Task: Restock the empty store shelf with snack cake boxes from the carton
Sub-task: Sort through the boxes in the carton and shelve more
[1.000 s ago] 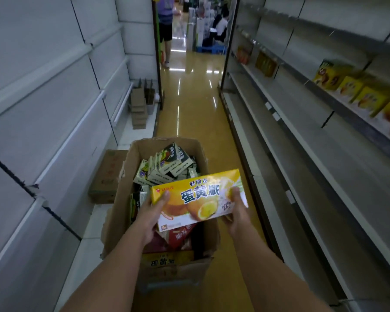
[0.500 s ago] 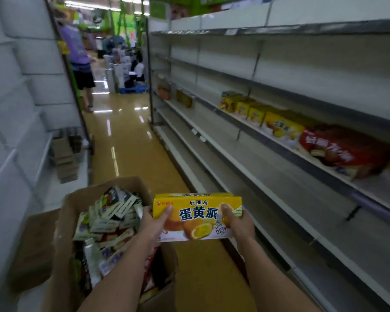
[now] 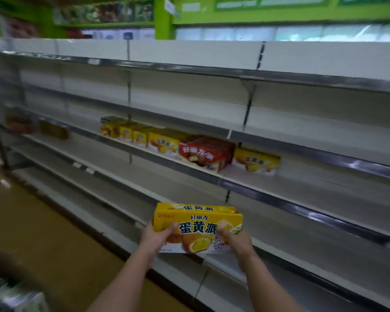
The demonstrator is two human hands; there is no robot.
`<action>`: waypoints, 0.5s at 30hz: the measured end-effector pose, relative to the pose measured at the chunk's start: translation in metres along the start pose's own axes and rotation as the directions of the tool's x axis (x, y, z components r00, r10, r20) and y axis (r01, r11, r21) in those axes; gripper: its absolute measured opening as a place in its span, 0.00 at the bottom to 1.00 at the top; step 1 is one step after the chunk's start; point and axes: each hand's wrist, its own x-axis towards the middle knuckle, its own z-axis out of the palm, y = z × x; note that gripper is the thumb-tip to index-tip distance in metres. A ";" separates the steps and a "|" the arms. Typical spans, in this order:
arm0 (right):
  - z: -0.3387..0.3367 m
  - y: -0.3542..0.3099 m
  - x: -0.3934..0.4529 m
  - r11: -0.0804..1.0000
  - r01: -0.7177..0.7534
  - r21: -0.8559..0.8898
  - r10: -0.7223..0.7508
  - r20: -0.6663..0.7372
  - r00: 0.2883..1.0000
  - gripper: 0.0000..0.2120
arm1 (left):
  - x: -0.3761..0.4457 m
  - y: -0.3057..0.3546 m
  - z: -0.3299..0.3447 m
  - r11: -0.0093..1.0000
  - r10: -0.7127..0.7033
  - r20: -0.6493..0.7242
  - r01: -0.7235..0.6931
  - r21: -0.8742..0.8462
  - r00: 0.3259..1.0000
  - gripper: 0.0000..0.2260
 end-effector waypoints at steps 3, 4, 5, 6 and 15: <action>-0.039 -0.005 0.007 0.999 0.043 -0.032 -0.045 -0.060 0.997 0.08 | 0.008 0.015 0.041 0.999 0.030 0.078 -0.028 -0.016 0.997 0.17; -0.050 -0.005 0.013 0.998 0.048 -0.032 -0.051 -0.090 0.995 0.08 | 0.012 0.020 0.054 0.999 0.043 0.106 -0.042 -0.009 0.993 0.19; -0.062 -0.006 0.020 0.998 0.050 -0.039 -0.055 -0.123 0.991 0.09 | 0.017 0.024 0.067 0.999 0.048 0.134 -0.049 0.006 0.990 0.20; -0.072 -0.006 0.027 0.997 0.052 -0.049 -0.059 -0.153 0.986 0.09 | 0.023 0.028 0.080 0.998 0.060 0.159 -0.064 0.018 0.985 0.21; -0.143 -0.027 0.097 0.998 0.027 -0.063 -0.040 -0.204 0.978 0.09 | 0.077 0.062 0.170 0.993 0.112 0.276 -0.117 0.002 0.955 0.24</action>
